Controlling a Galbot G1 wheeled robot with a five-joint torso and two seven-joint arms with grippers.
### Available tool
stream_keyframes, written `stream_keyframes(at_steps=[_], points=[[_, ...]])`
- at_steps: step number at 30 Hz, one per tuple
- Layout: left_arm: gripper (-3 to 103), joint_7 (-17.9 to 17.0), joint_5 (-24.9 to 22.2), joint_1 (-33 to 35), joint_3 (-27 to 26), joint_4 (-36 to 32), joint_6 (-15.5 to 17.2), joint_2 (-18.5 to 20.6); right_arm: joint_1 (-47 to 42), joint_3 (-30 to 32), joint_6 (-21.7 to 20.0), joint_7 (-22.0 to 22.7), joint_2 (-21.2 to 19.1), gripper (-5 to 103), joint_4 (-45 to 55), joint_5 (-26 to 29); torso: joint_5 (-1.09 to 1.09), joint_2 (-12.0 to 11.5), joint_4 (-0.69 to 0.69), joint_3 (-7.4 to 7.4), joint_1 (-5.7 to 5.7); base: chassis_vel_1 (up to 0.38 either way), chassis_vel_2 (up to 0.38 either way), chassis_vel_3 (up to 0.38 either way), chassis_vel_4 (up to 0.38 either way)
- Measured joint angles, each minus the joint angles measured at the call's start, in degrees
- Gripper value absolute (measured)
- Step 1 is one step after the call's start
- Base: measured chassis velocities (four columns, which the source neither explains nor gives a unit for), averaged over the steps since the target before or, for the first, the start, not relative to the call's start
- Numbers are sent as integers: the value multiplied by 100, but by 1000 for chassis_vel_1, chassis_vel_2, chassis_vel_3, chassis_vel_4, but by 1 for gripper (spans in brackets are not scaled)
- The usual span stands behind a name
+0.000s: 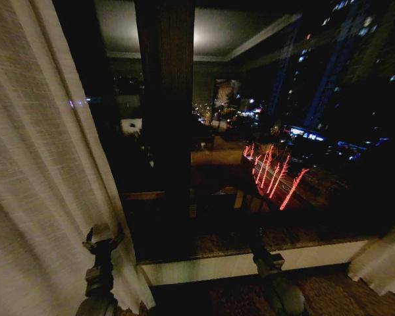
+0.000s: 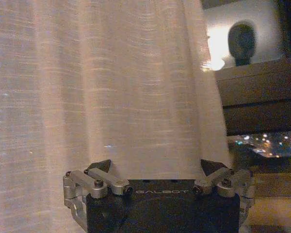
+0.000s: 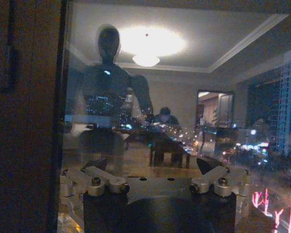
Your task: Open the curtains by pulling them apart, changing their state from closed to fully open.
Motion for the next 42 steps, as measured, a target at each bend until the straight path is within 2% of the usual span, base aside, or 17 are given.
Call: stream_keyframes(at_steps=[5,7,14,17,19,20,23,28,31,33,35,39,42], points=[[100,-6,-107,-30,-204,30,-44,77,0,0,0,0,0,100,0,0,0,0,0,0,0,0,0,0,0],[100,-18,-214,-147,-472,224,-148,180,0,0,0,0,0,100,0,0,0,0,0,0,0,0,0,0,0],[100,77,-523,-396,-512,543,-194,398,0,0,0,0,0,100,0,0,0,0,0,0,0,0,0,0,0],[100,421,-961,-629,-328,948,-499,624,0,0,0,0,0,100,0,0,0,0,0,0,0,0,0,0,0],[100,498,-1041,-660,-291,1014,-573,659,0,0,0,0,0,100,0,0,0,0,-1,0,0,0,0,0,0],[100,775,-1313,-757,-182,1206,-734,762,0,0,0,0,0,100,0,0,-1,0,-1,0,0,0,0,0,0],[100,1210,-1804,-923,-61,1400,-768,882,0,0,0,0,0,100,0,0,0,0,1,1,0,0,0,0,0],[100,1499,-1918,-1139,5,1551,-768,955,0,0,0,0,0,100,0,0,0,0,0,0,0,0,0,0,0],[103,1544,-1939,-1211,28,1560,-712,965,0,0,0,0,0,100,0,0,1,0,0,1,1,0,0,0,0],[95,1593,-1941,-1283,39,1594,-669,964,0,0,0,0,0,100,0,0,1,0,0,0,0,0,0,0,0],[95,1608,-1942,-1300,39,1609,-661,961,0,0,0,0,0,100,0,0,1,0,0,0,0,0,0,0,0],[75,1704,-2018,-1314,35,1634,-673,951,1,0,0,0,0,100,0,0,1,0,0,0,0,0,0,0,0],[69,1720,-2061,-1297,27,1614,-680,933,0,0,0,0,0,100,0,0,0,0,0,0,0,0,0,0,0]])
